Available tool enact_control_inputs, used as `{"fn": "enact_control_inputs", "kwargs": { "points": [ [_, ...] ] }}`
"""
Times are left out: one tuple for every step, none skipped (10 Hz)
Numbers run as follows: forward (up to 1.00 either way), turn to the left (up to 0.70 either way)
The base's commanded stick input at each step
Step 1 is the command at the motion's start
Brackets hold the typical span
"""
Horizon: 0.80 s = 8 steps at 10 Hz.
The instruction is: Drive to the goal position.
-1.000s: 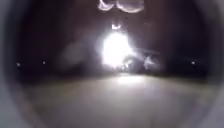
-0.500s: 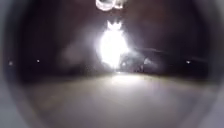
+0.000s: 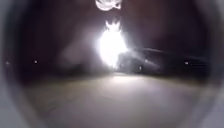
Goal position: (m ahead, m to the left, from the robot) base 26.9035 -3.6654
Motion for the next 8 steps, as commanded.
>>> {"fn": "enact_control_inputs", "kwargs": {
  "points": [
    [1.00, 0.00],
    [1.00, 0.00],
    [1.00, 0.00],
    [1.00, 0.00],
    [1.00, 0.00],
    [1.00, -0.18],
    [1.00, -0.38],
    [1.00, -0.40]
  ]
}}
